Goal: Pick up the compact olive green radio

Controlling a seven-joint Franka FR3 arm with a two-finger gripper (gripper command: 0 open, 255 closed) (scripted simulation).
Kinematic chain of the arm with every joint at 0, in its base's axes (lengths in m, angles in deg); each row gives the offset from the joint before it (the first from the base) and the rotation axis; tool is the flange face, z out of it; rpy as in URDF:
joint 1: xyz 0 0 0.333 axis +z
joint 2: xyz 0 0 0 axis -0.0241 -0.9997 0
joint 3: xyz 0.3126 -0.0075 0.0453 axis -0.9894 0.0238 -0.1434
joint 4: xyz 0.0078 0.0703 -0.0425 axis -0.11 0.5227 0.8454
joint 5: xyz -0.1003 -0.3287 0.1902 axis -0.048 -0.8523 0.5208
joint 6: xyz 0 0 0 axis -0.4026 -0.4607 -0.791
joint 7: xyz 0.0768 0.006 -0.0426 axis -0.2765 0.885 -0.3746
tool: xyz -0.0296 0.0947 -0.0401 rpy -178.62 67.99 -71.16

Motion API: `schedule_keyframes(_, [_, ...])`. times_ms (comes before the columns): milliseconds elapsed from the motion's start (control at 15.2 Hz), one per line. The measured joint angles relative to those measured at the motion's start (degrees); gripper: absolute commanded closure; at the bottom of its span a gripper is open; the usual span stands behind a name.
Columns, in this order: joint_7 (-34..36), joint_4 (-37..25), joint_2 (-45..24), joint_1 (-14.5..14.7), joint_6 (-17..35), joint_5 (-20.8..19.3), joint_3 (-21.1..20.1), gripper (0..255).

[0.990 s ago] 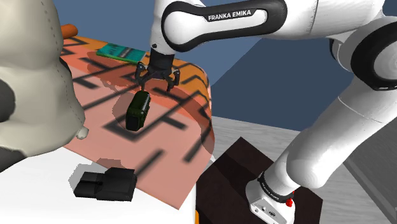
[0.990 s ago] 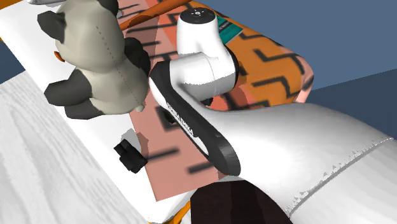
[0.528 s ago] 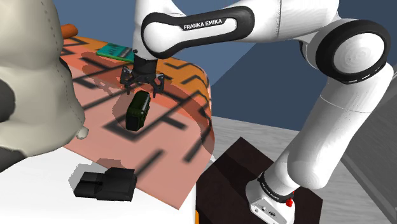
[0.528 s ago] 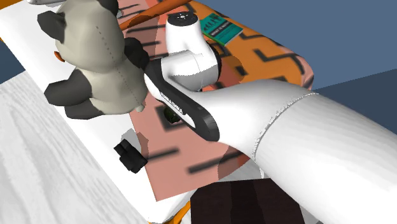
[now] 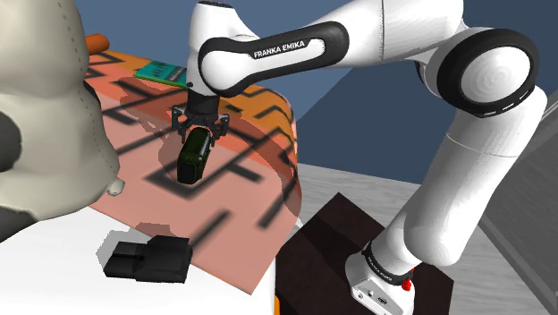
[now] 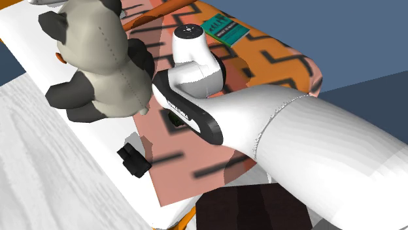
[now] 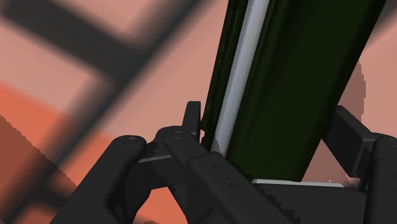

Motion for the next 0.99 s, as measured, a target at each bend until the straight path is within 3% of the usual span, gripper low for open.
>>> schedule_keyframes(528, [0.04,-0.08,-0.06,0.01,0.08,-0.03,0.01,255])
schedule_keyframes(990, [-0.24,-2.86,1.24,-0.12,-4.15,0.54,-0.15,255])
